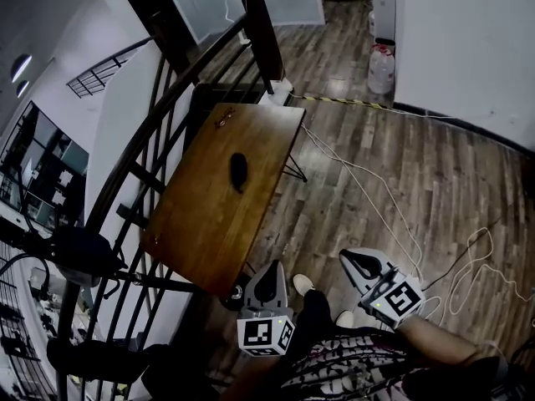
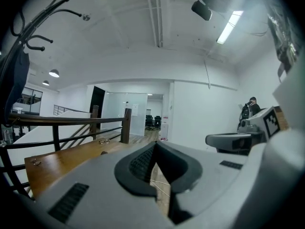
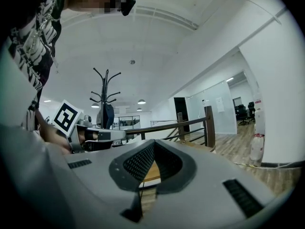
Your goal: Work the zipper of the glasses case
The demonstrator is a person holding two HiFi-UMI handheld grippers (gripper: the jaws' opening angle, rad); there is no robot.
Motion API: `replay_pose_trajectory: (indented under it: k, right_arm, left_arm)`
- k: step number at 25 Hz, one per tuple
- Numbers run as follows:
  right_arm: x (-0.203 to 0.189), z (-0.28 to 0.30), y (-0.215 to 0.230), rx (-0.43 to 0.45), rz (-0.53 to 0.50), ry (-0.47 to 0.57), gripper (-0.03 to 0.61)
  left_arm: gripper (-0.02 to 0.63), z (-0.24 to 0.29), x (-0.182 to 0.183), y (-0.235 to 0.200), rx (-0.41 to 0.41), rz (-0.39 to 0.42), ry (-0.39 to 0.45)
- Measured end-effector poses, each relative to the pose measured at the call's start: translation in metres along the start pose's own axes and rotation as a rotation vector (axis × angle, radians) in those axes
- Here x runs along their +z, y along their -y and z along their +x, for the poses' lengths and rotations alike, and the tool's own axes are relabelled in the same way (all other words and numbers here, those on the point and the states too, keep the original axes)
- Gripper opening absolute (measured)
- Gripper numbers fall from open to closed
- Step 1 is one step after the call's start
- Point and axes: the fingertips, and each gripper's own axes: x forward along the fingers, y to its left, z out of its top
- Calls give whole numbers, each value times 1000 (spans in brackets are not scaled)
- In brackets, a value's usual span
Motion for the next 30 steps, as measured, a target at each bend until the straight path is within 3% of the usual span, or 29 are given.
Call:
replay_pose_trajectory:
  k: [8,18,30]
  right_arm:
    - [-14,51,51,-26,7,-80,-2]
    - [3,154,105,-70,1,-93,-2]
    - [17,286,95,23,-71,-113,-2]
  left_arm:
    - [8,87,-9,-25,-56,-44,-27]
    - [8,180,13,-96,-106,-52,-24]
    - [8,217,31,-232,-6,-114,33]
